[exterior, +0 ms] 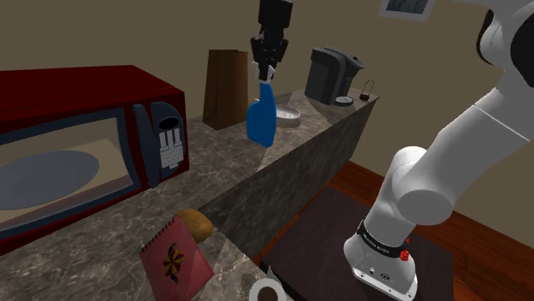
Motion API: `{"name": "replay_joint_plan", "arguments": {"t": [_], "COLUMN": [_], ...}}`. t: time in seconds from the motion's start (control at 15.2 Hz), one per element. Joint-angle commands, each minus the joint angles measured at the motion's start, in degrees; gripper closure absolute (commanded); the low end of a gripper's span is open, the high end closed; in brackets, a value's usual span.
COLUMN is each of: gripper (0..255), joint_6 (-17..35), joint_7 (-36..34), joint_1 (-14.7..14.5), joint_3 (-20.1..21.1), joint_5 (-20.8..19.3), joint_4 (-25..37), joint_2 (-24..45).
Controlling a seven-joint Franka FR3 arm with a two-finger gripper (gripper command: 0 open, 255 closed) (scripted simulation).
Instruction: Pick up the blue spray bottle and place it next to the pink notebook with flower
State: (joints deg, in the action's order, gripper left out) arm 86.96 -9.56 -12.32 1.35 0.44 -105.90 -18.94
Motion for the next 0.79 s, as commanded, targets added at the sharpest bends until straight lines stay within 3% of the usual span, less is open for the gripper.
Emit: {"name": "replay_joint_plan", "arguments": {"t": [0.0,0.73], "gripper": [255,255], "joint_6": [-0.69,-5.08], "joint_7": [-2.6,-17.91], "joint_1": [-0.89,-5.78], "joint_3": [1.69,12.2], "joint_5": [0.6,4.52], "joint_4": [-0.66,3.09], "joint_2": [-1.36,-2.53]}}
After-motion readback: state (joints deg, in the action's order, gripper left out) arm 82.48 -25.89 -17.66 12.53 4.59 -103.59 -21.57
